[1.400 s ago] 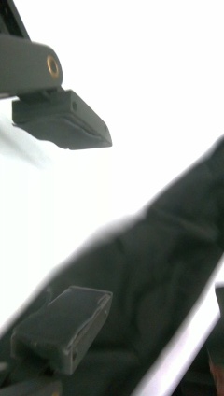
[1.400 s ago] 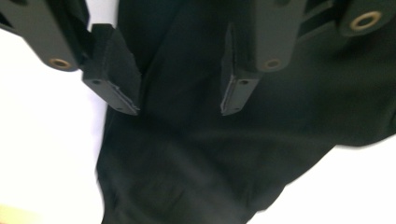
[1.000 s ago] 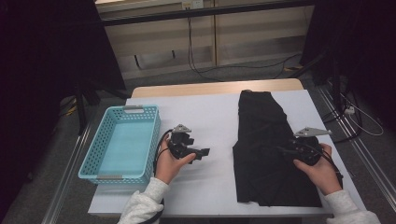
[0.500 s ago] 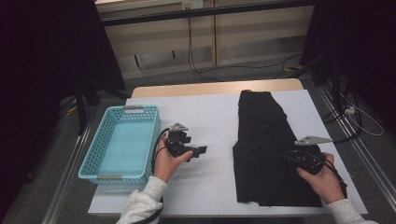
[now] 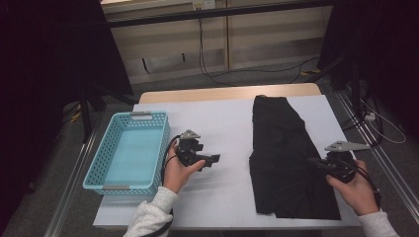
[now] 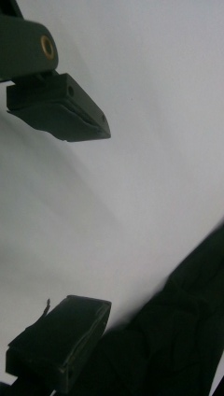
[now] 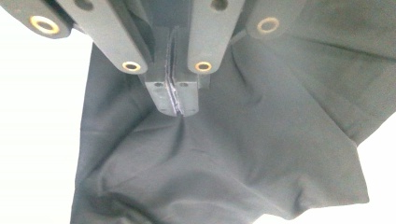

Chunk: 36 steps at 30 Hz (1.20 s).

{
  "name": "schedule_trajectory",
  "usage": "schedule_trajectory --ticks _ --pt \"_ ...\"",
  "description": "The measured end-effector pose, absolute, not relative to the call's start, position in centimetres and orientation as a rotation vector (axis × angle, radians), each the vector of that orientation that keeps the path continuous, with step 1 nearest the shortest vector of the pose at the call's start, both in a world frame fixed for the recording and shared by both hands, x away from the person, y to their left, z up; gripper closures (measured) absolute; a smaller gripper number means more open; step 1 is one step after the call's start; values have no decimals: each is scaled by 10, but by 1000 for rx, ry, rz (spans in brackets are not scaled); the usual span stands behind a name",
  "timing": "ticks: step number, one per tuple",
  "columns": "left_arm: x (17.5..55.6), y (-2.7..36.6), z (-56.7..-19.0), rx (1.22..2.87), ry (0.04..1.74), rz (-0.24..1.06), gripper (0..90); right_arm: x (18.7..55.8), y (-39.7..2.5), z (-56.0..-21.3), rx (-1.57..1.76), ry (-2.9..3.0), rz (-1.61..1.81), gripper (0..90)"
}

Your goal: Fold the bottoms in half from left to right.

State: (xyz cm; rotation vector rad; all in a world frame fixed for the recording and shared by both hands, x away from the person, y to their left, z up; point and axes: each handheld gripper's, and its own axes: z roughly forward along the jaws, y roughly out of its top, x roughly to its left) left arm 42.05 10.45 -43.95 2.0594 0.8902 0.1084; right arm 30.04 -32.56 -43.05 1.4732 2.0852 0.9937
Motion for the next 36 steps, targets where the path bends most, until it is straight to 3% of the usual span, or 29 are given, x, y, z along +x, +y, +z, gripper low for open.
schedule_trajectory --ticks 4,7,9,10,23,26,30,36 --pt "420 103 -440 2070 889 110 147 298 -337 -437 1495 2069 973 859" --pt "420 102 -441 2073 890 110 147 300 -335 -448 1514 2078 926 715" --pt "421 102 -441 2072 892 110 146 301 -334 -448 1496 2089 928 682" --pt "421 103 -441 2072 895 111 146 300 -333 -447 1492 2074 927 612" --pt "420 110 -441 2079 902 120 139 288 -296 -442 1351 2155 1009 362" --pt "419 111 -442 2079 908 129 139 284 -285 -443 1338 2173 1027 371" --pt "417 113 -441 2077 907 133 139 275 -274 -440 1305 2215 1078 531" --pt "418 112 -441 2074 908 135 141 265 -266 -444 1262 2298 1077 623"
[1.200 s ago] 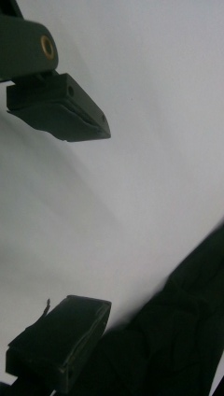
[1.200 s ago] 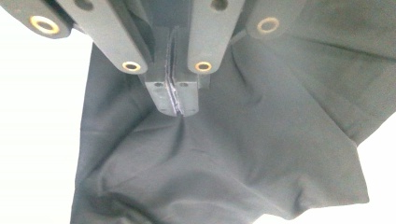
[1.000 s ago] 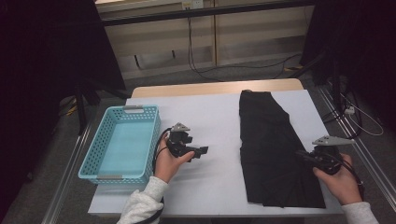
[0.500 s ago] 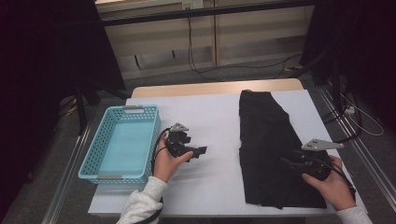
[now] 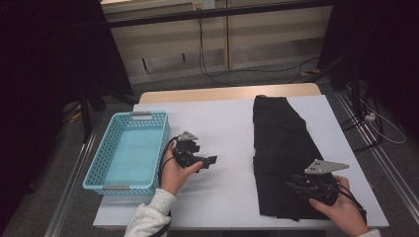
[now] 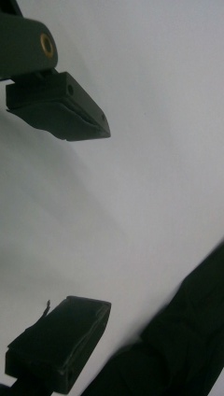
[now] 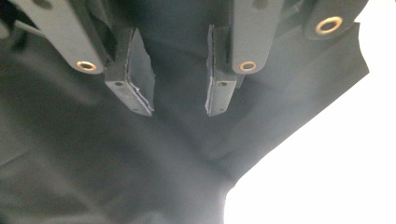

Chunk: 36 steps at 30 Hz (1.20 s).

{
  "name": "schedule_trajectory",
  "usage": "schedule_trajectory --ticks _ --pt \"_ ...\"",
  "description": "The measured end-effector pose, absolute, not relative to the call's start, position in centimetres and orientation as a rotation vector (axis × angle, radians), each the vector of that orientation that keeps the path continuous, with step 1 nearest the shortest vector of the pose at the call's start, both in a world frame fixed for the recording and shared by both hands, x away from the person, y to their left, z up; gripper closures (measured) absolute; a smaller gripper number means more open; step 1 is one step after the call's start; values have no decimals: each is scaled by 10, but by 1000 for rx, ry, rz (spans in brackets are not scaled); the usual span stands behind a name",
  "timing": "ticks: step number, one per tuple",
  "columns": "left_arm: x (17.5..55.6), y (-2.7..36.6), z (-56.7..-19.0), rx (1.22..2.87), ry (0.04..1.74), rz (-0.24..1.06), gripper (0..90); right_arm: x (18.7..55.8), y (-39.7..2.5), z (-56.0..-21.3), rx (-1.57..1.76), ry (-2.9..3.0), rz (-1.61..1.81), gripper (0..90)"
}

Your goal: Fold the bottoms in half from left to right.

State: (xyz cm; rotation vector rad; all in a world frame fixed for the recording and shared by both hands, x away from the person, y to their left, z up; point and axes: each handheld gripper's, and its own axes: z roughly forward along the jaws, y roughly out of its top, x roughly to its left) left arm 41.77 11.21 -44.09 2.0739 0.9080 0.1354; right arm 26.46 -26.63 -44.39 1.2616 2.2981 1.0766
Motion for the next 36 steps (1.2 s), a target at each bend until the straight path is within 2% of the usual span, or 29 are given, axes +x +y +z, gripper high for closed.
schedule_trajectory --ticks 9,12,15,17,18,25,36 --pt "421 110 -442 2076 910 133 142 256 -282 -447 1281 2293 1024 579" --pt "422 108 -443 2082 906 131 142 251 -288 -449 1284 2306 1010 614" --pt "423 106 -443 2087 901 130 142 248 -292 -453 1280 2314 980 707" --pt "423 104 -443 2084 898 132 144 247 -293 -452 1274 2325 974 879" --pt "423 104 -443 2083 897 131 145 247 -294 -451 1273 2319 969 890" --pt "425 105 -443 2078 900 128 149 241 -307 -437 1266 2290 1023 900" --pt "425 103 -443 2085 903 126 149 220 -352 -422 1325 2168 1041 900"
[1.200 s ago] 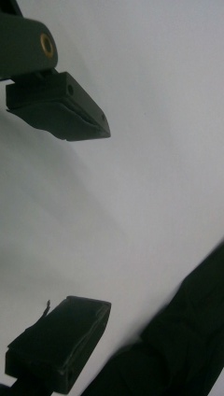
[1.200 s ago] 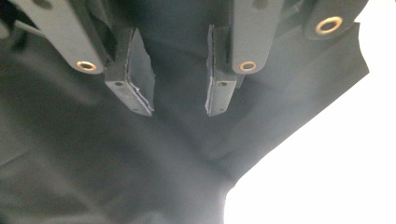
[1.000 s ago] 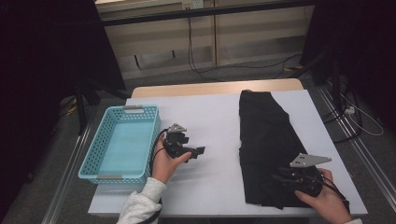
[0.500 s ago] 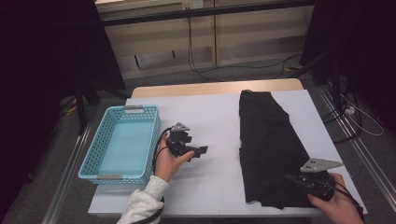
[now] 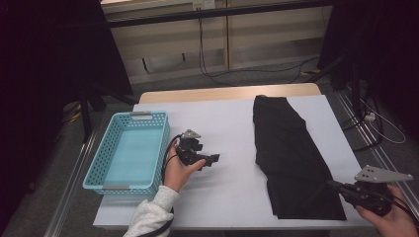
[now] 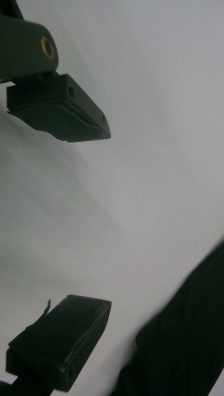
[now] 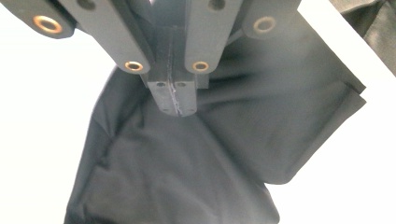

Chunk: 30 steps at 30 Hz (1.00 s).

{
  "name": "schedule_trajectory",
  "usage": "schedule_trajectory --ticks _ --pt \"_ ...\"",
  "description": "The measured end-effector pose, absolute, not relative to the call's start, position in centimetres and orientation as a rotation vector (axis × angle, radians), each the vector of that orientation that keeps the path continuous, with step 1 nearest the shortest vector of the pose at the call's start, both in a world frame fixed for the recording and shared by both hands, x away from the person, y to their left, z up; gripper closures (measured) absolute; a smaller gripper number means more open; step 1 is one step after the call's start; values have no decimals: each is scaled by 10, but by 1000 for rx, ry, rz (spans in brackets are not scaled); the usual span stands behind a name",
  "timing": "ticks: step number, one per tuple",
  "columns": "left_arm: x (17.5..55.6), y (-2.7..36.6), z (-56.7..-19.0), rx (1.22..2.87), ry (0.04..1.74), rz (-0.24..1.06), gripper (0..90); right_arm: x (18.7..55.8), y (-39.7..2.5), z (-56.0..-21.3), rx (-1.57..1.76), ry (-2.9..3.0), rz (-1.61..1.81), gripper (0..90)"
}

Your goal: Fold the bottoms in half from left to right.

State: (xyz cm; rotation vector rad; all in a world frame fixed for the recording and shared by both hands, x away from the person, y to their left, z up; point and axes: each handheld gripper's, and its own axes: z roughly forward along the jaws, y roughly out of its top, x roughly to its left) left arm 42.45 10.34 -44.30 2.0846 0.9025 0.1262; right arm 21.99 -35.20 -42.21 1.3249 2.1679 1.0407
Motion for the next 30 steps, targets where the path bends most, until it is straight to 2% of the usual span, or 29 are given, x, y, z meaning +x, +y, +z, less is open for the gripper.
schedule_trajectory --ticks 1,3,4,6,7,9,11,21,24,25,30 --pt "425 104 -443 2086 899 129 149 219 -354 -425 1322 2168 1030 893" --pt "425 104 -443 2084 902 127 150 221 -357 -428 1381 2133 1018 775" --pt "425 104 -443 2084 902 129 149 224 -358 -429 1374 2120 998 779" --pt "425 104 -443 2089 902 125 149 230 -357 -428 1390 2091 1006 669" --pt "425 104 -444 2087 903 128 149 235 -357 -427 1394 2082 999 701" --pt "425 103 -444 2089 901 128 149 246 -356 -427 1415 2062 1001 676" --pt "425 103 -444 2091 899 129 149 257 -355 -428 1432 2071 991 703" --pt "426 103 -445 2091 904 126 149 315 -340 -450 1521 2074 873 711" --pt "426 104 -445 2092 903 132 149 321 -338 -454 1541 2082 884 859" --pt "426 104 -445 2088 904 133 150 321 -338 -453 1541 2085 876 882" --pt "427 105 -444 2090 903 126 150 320 -342 -444 1530 2069 934 897"
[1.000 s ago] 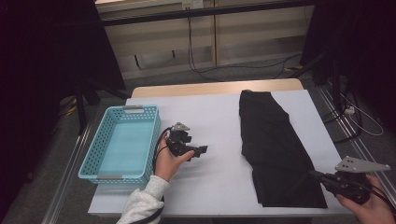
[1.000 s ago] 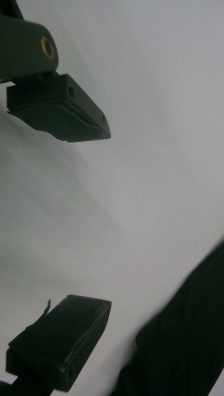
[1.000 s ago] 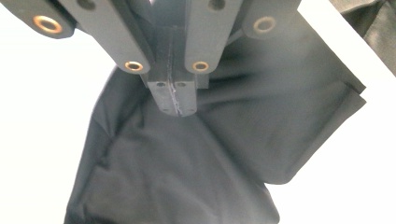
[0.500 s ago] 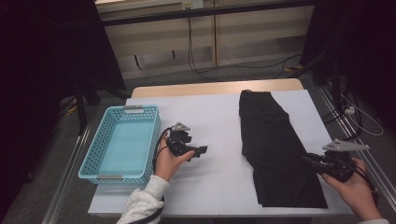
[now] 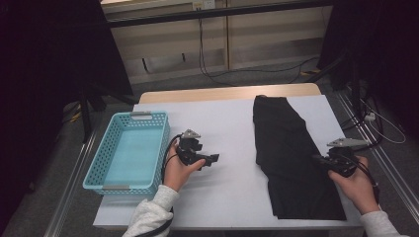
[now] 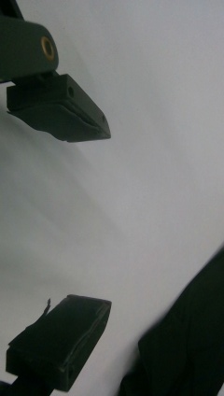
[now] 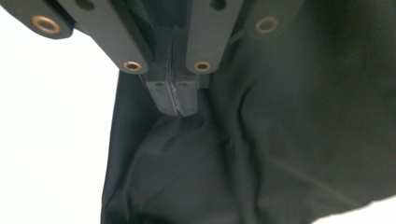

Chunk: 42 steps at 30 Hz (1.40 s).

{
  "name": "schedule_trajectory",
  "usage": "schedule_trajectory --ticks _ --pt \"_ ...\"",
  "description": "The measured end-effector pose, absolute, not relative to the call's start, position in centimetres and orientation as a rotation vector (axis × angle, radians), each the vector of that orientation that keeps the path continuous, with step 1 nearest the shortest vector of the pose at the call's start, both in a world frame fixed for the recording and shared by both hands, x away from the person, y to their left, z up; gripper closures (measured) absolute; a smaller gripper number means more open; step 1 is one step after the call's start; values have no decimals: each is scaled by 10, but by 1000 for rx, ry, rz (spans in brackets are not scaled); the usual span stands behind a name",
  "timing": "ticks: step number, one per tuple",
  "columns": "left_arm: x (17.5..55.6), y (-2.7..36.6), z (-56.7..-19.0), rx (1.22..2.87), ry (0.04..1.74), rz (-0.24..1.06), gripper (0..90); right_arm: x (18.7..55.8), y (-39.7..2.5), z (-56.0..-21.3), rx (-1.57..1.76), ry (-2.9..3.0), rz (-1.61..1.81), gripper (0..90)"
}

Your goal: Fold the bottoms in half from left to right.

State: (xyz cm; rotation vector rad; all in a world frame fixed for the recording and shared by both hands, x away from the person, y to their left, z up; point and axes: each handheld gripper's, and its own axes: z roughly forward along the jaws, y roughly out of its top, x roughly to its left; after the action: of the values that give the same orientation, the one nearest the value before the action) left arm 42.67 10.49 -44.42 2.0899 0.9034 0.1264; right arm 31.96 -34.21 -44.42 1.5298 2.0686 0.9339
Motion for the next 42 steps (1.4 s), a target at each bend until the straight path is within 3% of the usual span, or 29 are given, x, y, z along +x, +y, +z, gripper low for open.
schedule_trajectory --ticks 5,9,13,14,16,28,33,42 --pt "427 106 -443 2085 909 135 150 311 -354 -427 1508 2016 949 900" --pt "426 107 -444 2095 908 135 150 311 -361 -433 1528 2000 892 899" --pt "426 108 -443 2097 906 139 148 315 -357 -439 1519 1999 864 770" --pt "426 108 -444 2094 911 141 148 317 -355 -437 1525 1988 872 689" --pt "426 109 -445 2103 914 139 144 321 -350 -434 1498 1995 884 679" --pt "419 121 -441 2085 935 173 127 370 -296 -424 1396 2005 964 372" --pt "415 129 -441 2082 950 185 126 386 -276 -421 1391 2000 1001 290" --pt "412 135 -444 2092 969 187 118 410 -254 -425 1388 2009 1017 230"
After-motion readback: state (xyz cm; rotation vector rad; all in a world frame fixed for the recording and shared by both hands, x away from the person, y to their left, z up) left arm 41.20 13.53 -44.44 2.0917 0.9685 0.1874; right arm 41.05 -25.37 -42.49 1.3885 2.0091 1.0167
